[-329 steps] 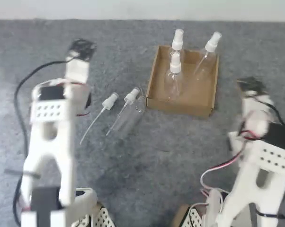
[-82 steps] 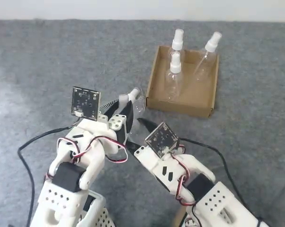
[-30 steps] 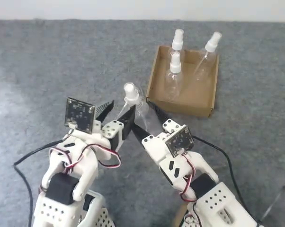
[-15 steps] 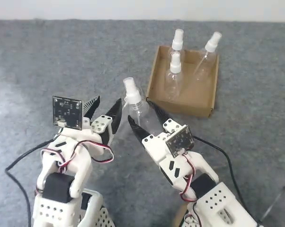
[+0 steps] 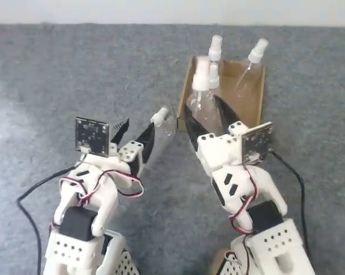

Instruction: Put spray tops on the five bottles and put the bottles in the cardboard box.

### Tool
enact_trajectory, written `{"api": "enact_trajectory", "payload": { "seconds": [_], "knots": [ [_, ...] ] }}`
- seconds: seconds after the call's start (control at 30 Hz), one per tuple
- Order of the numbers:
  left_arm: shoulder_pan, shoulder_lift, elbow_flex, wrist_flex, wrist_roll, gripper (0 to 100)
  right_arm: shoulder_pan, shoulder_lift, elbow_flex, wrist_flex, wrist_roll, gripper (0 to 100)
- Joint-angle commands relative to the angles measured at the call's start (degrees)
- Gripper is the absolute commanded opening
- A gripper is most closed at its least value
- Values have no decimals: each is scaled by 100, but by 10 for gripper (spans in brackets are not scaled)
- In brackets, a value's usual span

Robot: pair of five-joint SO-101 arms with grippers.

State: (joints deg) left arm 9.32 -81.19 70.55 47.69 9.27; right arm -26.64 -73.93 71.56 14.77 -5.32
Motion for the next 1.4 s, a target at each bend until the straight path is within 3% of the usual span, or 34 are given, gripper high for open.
{"api": "enact_trajectory", "payload": {
  "seconds": [0.0,0.43,0.53,0.7,1.37],
  "knots": [
    [316,-62,48,-176,-79,182,66,462,-1231,400,-132,6],
    [396,-62,-127,88,-237,261,22,3046,-3068,444,-132,6],
    [404,-62,-488,571,-211,265,-233,3090,-3165,453,-114,6],
    [396,-62,-549,668,-202,265,-963,3160,-3446,752,-114,6],
    [343,-62,-268,193,-97,265,-1596,2765,-3859,1903,-123,6]
  ]
}}
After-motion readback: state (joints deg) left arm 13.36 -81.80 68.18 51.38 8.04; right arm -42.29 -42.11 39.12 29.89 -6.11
